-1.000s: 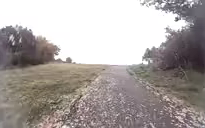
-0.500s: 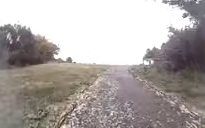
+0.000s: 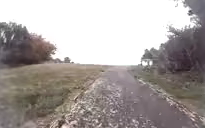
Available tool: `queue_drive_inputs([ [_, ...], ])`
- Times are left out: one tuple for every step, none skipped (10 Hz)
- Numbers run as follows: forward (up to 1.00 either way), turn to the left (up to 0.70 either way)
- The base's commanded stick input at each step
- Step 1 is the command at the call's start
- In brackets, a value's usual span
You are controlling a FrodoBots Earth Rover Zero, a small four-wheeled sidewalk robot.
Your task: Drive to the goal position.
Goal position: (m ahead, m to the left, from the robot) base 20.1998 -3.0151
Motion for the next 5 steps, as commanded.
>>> queue_drive_inputs([
  [1.0, -0.4],
  [1.0, -0.4],
  [1.0, -0.4],
  [1.0, -0.4],
  [1.0, -0.4],
])
